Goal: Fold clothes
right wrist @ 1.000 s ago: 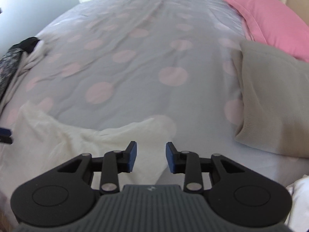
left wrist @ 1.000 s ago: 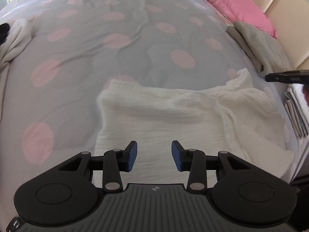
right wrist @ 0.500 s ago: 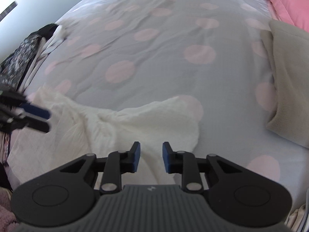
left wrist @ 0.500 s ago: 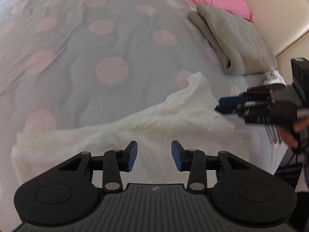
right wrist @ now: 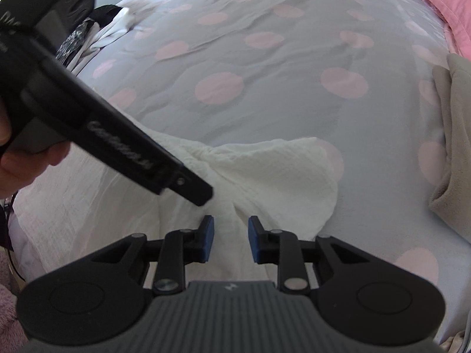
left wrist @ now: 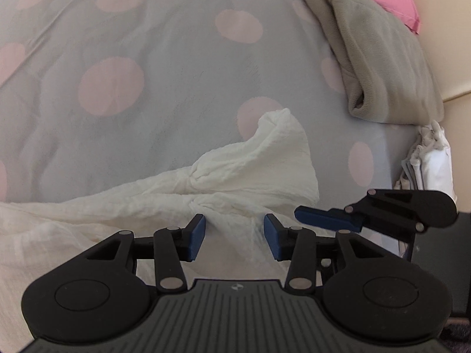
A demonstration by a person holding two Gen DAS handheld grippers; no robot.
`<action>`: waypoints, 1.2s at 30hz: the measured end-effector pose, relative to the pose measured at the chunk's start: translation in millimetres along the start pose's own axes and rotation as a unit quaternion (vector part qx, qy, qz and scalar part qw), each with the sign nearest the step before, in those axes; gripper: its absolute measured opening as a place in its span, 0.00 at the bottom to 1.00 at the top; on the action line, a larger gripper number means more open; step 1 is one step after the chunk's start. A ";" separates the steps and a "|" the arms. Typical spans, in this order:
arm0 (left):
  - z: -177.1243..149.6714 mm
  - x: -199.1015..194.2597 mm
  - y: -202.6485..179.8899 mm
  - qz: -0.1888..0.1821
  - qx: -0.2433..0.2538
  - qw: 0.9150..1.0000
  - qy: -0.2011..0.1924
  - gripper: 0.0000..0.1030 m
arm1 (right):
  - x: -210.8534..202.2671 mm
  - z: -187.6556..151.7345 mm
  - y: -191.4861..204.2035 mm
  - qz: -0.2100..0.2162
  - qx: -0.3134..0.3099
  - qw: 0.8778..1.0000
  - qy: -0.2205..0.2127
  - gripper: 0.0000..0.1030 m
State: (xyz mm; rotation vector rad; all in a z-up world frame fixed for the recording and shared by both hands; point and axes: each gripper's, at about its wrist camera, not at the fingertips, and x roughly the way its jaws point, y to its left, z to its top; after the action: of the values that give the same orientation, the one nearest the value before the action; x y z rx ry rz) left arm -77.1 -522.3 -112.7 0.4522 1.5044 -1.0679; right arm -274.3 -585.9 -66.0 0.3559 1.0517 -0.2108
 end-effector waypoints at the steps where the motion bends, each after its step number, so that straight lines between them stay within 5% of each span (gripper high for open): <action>1: 0.3 4.3 1.0 -0.001 -0.007 1.000 0.006 0.39 | 0.5 -0.3 1.3 0.004 -0.004 1.000 0.000 0.28; 2: 0.5 8.8 1.8 0.000 -0.014 1.000 0.013 0.39 | 0.9 -0.7 2.5 0.009 -0.008 1.000 0.000 0.28; 7: -4.1 22.8 5.7 -0.011 -0.030 0.999 0.026 0.05 | 9.3 -3.2 8.7 0.026 -0.011 1.000 0.010 0.27; 11: -12.7 15.3 9.8 -0.022 -0.028 0.999 0.011 0.03 | 3.8 -6.0 1.0 -0.001 -0.015 1.000 0.010 0.27; 15: -28.7 0.2 9.9 -0.029 -0.003 1.000 0.009 0.03 | -16.9 -7.8 -47.7 -0.010 0.090 0.995 -0.033 0.28; 19: -42.7 -12.9 12.6 -0.029 0.007 0.999 0.016 0.03 | -10.6 -2.3 -90.6 -0.020 0.185 0.981 -0.051 0.45; 26: -52.1 -24.6 13.8 -0.035 0.008 0.999 0.020 0.03 | 31.2 1.2 -119.2 0.017 0.237 0.970 -0.047 0.46; 29: -53.8 -25.8 15.3 -0.037 0.008 0.999 0.018 0.03 | 26.2 4.1 -116.7 0.022 0.226 0.971 -0.072 0.10; 36: -58.3 -32.4 20.1 -0.043 0.000 0.999 0.013 0.03 | -19.3 -2.6 -88.4 0.059 0.107 0.986 -0.115 0.03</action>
State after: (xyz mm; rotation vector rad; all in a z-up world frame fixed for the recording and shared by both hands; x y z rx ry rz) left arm -86.8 -455.5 -95.5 0.4064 1.5584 -1.1325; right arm -315.6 -666.5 -66.7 0.5719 0.7797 -0.2531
